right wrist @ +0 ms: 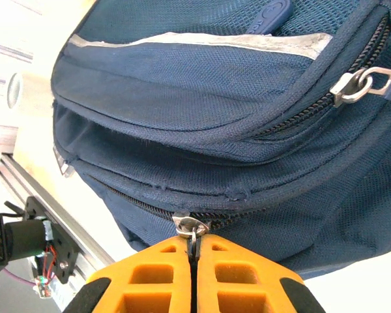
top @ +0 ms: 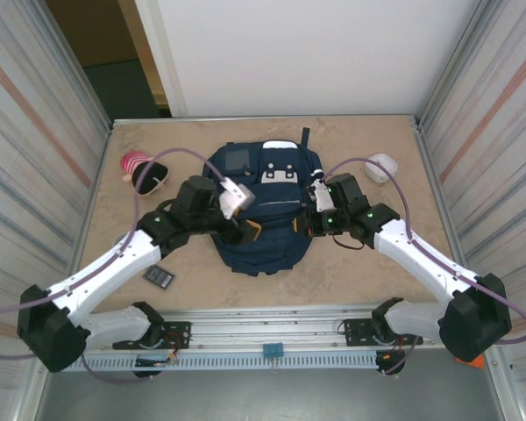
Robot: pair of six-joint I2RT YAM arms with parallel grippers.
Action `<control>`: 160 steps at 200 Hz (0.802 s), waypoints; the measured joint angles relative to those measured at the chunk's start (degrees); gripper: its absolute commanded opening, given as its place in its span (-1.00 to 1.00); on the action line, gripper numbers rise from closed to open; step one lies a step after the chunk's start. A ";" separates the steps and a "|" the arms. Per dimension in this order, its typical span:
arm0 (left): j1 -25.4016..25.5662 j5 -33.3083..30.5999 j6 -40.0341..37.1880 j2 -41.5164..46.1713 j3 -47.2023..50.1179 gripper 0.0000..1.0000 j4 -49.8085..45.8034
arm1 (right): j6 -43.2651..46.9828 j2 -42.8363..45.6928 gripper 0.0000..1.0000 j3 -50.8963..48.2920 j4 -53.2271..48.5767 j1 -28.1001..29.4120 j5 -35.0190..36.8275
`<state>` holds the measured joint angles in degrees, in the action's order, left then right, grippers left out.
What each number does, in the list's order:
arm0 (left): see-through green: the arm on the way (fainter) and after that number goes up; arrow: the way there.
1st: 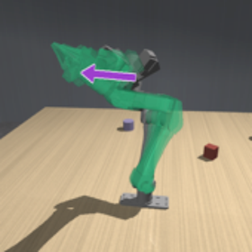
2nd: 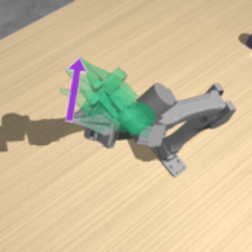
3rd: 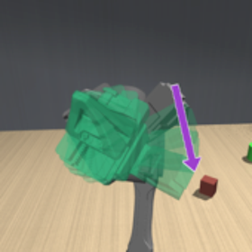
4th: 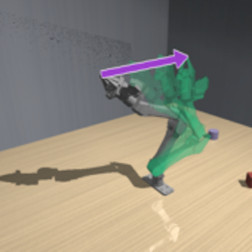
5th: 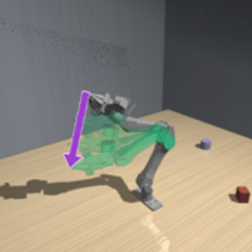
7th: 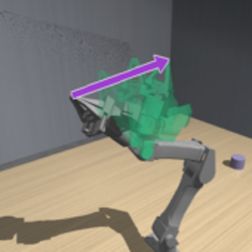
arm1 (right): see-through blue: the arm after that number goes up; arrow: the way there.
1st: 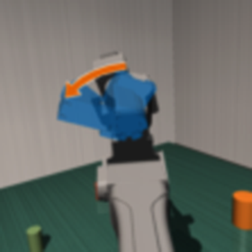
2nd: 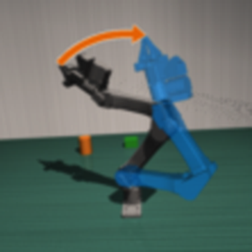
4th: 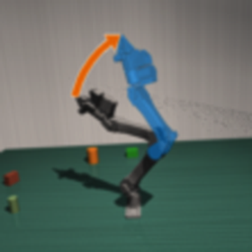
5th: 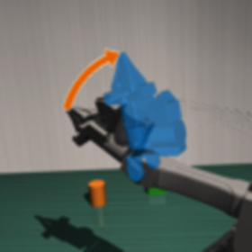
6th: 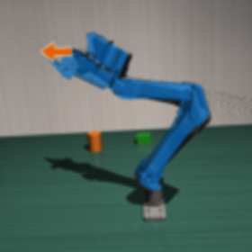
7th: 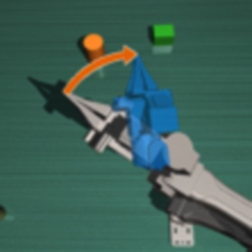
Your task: Pack the student bag
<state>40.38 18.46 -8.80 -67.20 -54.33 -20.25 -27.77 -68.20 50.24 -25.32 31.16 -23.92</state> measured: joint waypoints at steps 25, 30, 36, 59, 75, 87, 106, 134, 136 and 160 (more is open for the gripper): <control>2.67 -0.46 -11.23 -7.74 -4.33 0.44 -0.63 | 0.00 0.00 -1.00 0.00 0.00 0.00 0.00; 2.78 -0.90 -12.79 -9.53 -5.22 0.42 -0.50 | 0.00 0.00 -1.00 0.00 0.00 0.02 0.00; 2.78 -1.31 -14.16 -11.23 -6.10 0.39 -0.46 | -0.02 0.00 -1.00 0.00 0.02 0.04 0.00; 2.75 -2.91 -17.94 -16.81 -8.55 0.18 0.98 | 0.00 0.09 -1.00 0.00 0.04 0.09 -0.04; 2.78 -3.04 -19.63 -18.78 -9.07 -0.16 1.73 | 0.00 0.11 -1.00 -0.02 0.33 0.09 -0.13; 2.86 -2.43 -20.55 -19.52 -9.22 -0.46 1.86 | 0.00 0.11 -1.00 -0.02 0.44 0.07 -0.11; 3.13 -1.53 -22.58 -19.58 -9.22 -0.89 1.97 | -0.02 0.11 -1.00 -0.02 0.39 -0.50 0.13; 3.04 -1.11 -24.70 -18.25 -8.63 -1.00 2.84 | -0.17 0.15 -1.00 -0.22 -0.11 -3.63 1.11; 2.99 -1.11 -24.74 -18.12 -8.52 -1.00 2.97 | -0.20 0.17 -1.00 -0.26 -0.13 -3.98 1.09; 1.90 0.66 -26.18 -15.39 -6.36 -1.00 3.89 | -0.22 0.17 -1.00 -1.03 0.13 -8.00 0.76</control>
<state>42.28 19.11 -34.98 -82.59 -60.69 -16.36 -27.99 -68.03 49.21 -25.19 23.16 -23.16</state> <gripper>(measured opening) 0.067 0.062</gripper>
